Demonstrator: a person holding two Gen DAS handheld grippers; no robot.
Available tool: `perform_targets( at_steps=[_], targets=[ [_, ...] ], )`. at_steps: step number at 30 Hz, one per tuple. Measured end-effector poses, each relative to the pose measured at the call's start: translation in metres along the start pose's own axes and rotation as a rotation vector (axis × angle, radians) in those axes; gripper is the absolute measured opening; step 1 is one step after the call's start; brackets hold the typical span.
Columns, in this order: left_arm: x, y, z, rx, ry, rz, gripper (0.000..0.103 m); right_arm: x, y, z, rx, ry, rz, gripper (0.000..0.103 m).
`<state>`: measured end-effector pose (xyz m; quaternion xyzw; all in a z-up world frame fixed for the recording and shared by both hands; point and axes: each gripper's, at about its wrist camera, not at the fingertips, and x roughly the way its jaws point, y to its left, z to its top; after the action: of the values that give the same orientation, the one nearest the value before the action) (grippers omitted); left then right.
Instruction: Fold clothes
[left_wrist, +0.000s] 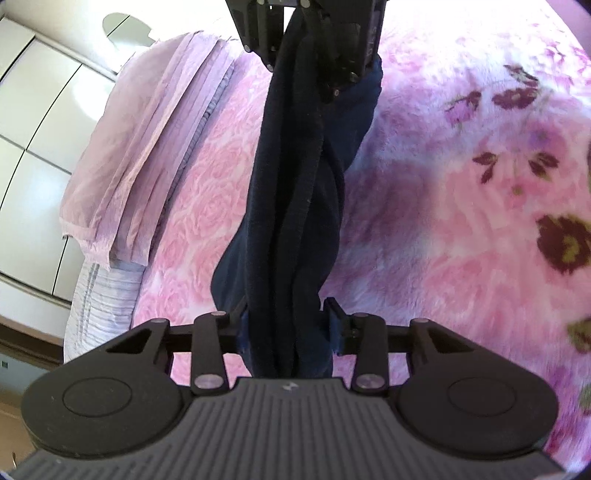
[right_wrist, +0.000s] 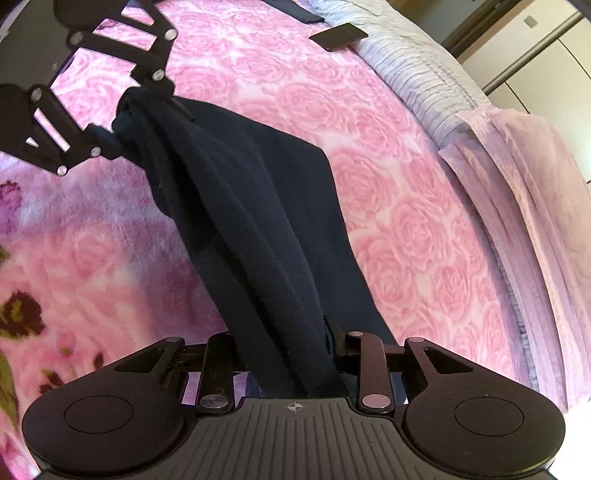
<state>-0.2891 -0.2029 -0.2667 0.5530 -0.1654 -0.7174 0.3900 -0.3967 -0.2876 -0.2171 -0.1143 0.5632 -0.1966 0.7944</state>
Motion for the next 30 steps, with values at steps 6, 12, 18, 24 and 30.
perform_targets(
  at_steps=[6,12,18,24,30],
  targets=[
    [-0.014,-0.005,-0.003,0.015,0.006,-0.042,0.035,-0.010,0.016,0.000,0.029,0.002,0.004,0.028],
    [-0.018,-0.013,-0.008,0.029,0.009,-0.077,0.035,-0.011,0.033,0.000,0.057,0.018,0.013,0.028],
    [-0.017,0.000,-0.016,0.026,-0.006,-0.083,0.035,-0.012,0.034,0.010,0.067,0.030,0.002,0.028],
    [-0.038,0.014,-0.022,0.038,-0.024,-0.141,0.033,-0.024,0.043,0.018,0.076,0.048,0.028,0.028],
    [-0.085,0.050,-0.022,0.047,-0.048,-0.338,0.032,-0.072,0.046,0.031,0.122,0.078,0.184,0.027]
  ],
)
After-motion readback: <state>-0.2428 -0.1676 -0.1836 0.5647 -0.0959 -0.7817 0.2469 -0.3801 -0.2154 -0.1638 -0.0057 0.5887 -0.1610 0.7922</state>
